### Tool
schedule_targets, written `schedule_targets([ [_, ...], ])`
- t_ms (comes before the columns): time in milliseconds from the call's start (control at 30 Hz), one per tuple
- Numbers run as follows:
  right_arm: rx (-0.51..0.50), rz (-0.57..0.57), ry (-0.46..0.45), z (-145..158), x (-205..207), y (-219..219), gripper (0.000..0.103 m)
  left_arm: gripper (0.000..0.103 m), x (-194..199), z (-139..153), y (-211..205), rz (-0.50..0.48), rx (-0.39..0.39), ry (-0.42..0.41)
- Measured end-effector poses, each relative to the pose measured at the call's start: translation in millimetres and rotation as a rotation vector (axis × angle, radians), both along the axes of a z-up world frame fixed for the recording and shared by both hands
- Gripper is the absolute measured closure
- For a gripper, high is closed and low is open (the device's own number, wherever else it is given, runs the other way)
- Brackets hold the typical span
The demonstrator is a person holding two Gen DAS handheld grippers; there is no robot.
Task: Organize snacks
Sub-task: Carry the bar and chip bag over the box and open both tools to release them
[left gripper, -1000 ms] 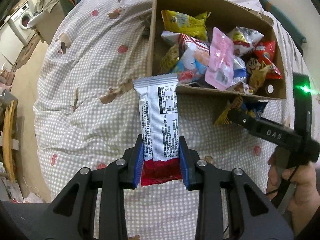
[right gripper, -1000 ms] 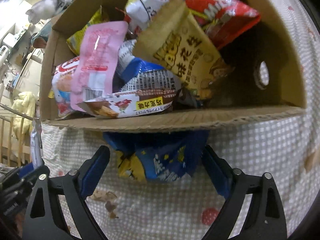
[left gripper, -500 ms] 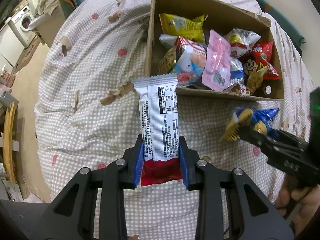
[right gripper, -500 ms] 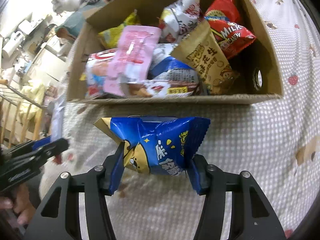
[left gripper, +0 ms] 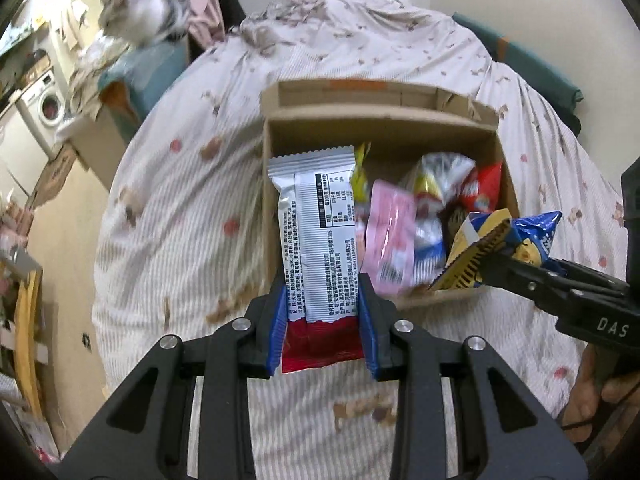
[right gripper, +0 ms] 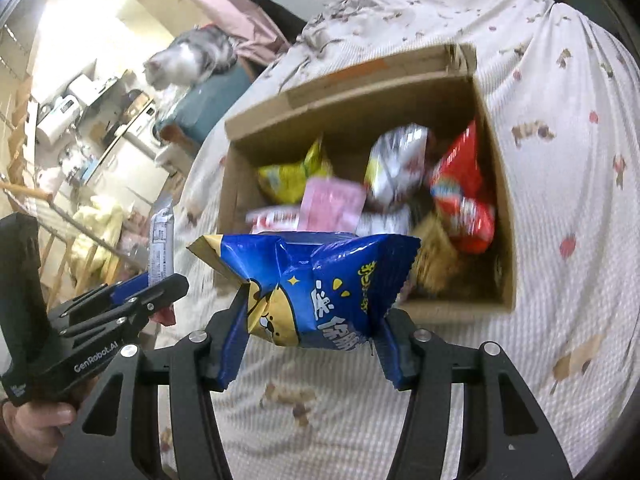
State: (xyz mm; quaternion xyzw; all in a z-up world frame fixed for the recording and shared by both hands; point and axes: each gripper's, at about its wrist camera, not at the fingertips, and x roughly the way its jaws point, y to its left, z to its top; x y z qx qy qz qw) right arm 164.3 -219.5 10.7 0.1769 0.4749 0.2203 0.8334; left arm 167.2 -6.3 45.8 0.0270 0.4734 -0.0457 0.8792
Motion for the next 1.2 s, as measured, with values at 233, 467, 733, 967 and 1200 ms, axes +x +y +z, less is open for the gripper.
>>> schedule_targets([
  [233, 0.016, -0.058, -0.018, 0.9, 35.4, -5.8, 0.045, 0.075, 44.5, -7.9, -17.7, -0.009, 0.041, -0.045],
  [467, 0.058, -0.078, 0.029, -16.7, 53.2, -10.9, 0.043, 0.075, 62.5, -24.5, -27.8, -0.02, 0.048, -0.033],
  [733, 0.091, -0.097, 0.027, -21.6, 57.5, -16.2, 0.042, 0.075, 76.3, -35.1, -22.5, 0.037, 0.022, -0.001],
  [967, 0.091, -0.127, 0.023, -18.5, 55.8, -24.9, 0.034, 0.037, 74.6, -25.9, -16.1, 0.061, 0.003, -0.03],
  [1200, 0.066, -0.162, -0.025, 0.4, 45.6, -30.0, 0.002, 0.033, 57.7, -5.7, -12.6, 0.073, 0.041, -0.105],
])
